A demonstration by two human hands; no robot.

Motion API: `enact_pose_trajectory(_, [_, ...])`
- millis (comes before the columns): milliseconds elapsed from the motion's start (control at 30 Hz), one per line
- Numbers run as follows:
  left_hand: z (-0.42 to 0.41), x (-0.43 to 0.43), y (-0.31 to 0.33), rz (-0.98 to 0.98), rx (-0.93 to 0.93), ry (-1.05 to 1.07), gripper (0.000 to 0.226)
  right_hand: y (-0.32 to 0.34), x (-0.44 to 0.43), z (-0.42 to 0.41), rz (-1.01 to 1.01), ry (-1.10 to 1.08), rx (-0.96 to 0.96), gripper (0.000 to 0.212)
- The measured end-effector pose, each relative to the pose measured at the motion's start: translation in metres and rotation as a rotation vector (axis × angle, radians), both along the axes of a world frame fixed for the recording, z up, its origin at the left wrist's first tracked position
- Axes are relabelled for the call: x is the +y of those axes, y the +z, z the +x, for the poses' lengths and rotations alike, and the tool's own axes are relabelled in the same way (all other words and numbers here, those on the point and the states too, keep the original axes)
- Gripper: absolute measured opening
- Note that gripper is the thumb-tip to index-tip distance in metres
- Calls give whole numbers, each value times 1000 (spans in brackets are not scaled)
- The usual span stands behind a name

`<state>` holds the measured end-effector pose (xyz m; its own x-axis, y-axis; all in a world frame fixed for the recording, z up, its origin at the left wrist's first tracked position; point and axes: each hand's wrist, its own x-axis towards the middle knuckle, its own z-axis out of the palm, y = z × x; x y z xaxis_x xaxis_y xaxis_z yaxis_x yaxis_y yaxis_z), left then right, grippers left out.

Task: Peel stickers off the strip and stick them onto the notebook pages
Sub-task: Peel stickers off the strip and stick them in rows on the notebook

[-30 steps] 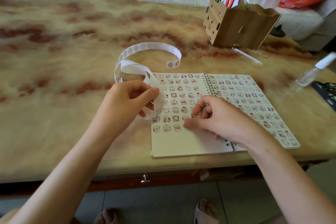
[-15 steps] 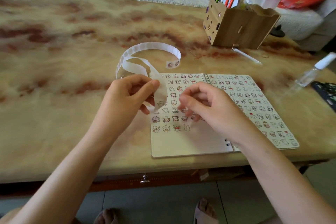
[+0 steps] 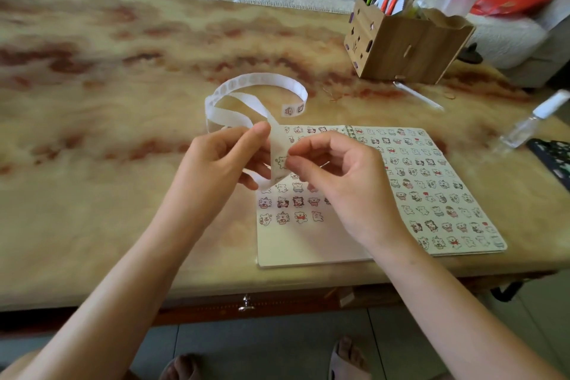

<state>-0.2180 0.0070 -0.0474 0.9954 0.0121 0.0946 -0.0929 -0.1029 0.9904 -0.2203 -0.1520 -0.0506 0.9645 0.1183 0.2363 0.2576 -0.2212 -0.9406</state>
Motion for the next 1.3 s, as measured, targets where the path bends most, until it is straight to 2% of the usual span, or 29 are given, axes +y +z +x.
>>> enact_pose_trajectory(167, [0, 2, -1, 88, 11, -35, 17, -1, -2, 1, -24, -8, -41, 9])
enact_pose_trajectory(500, [-1, 1, -2, 110, 20, -45, 14, -2, -2, 2, -66, -21, -64, 8])
enact_pose_trajectory(1000, [1, -1, -8, 149, 70, 26, 12, 2, -4, -4, -282, 0, -37, 5])
enact_pose_trajectory(1200, [1, 3, -10, 191, 76, 52, 14, 15, -21, -2, -163, 38, 132, 6])
enact_pose_trajectory(1300, [0, 2, -10, 221, 89, 45, 13, 23, -41, 3, -263, 53, 309, 3])
